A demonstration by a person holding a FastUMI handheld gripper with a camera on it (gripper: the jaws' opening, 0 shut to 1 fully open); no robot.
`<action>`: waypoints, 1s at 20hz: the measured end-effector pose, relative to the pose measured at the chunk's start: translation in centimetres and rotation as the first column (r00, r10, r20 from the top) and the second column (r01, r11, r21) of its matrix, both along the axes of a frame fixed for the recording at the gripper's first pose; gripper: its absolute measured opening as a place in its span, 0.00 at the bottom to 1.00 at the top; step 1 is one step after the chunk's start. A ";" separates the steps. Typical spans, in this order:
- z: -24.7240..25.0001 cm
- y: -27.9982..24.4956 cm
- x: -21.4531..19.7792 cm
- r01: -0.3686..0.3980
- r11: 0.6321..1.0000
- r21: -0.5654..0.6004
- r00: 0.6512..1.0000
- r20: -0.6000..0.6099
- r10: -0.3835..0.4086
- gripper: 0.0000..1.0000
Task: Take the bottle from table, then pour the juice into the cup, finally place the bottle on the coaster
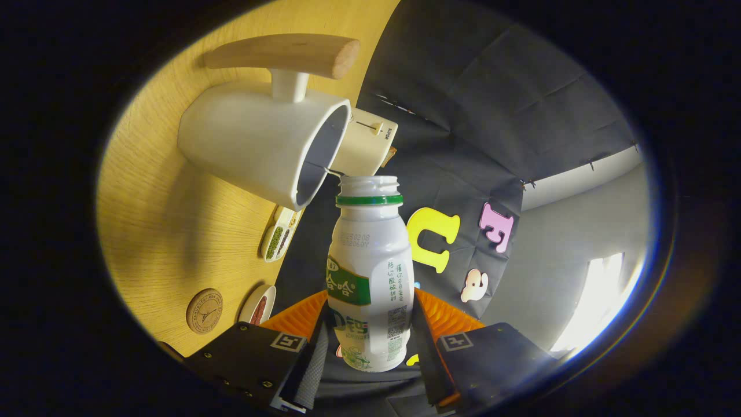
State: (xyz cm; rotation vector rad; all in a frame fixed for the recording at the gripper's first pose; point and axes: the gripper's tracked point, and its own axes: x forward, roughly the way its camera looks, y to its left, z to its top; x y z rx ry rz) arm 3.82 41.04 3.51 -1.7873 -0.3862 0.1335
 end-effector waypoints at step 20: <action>0.5 0.8 -0.4 -0.035 0.991 -0.126 0.996 0.075 0.044 0.69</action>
